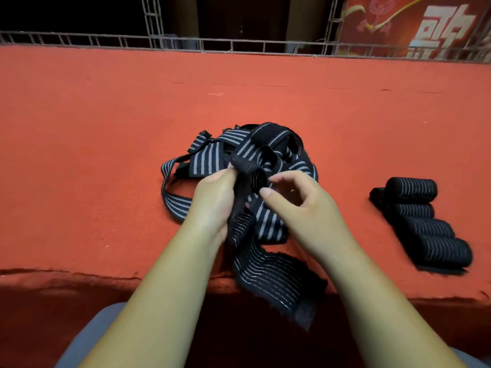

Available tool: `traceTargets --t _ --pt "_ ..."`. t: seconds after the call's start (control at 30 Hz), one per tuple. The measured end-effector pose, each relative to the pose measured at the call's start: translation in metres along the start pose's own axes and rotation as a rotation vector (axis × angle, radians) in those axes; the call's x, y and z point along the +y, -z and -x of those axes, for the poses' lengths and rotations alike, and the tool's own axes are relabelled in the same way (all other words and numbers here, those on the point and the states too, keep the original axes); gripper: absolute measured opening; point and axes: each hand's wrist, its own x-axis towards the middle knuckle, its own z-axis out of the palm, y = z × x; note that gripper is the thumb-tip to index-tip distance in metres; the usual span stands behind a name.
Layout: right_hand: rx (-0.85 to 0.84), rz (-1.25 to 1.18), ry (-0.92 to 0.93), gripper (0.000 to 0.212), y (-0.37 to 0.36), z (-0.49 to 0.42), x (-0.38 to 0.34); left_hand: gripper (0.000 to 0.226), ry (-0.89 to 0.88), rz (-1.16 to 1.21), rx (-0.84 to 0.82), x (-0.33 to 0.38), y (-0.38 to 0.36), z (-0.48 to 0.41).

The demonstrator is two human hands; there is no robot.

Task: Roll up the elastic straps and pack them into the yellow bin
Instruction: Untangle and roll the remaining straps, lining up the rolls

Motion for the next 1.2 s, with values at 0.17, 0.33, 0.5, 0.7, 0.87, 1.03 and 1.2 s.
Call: traceTargets --t 0.17,0.33,0.5,0.7,0.87,1.03,1.2 --pt "0.034 0.079 0.123 0.016 -0.01 -0.006 0.008 0.029 0.047 -0.04 -0.029 -0.006 -0.006 0.003" --pt "0.144 -0.053 -0.013 0.014 -0.006 -0.017 0.012 0.028 0.077 -0.253 -0.033 -0.011 0.0 -0.002" --pt "0.198 -0.186 -0.161 0.015 0.003 -0.025 0.016 0.031 0.037 -0.19 0.076 -0.007 0.012 -0.008" --pt "-0.07 0.05 -0.194 0.039 -0.004 -0.02 0.012 0.019 -0.442 -0.632 0.426 -0.004 0.034 -0.02" --pt "-0.28 0.237 -0.232 0.033 -0.006 -0.015 0.014 0.015 -0.611 -1.177 0.431 -0.001 0.05 -0.026" --pt "-0.226 0.265 -0.278 0.02 -0.001 -0.015 0.024 0.058 -0.844 -1.335 0.074 0.002 0.042 -0.019" --pt "-0.248 0.338 -0.366 0.027 0.012 -0.019 0.035 0.051 -0.455 -1.407 -0.675 0.007 0.018 0.008"
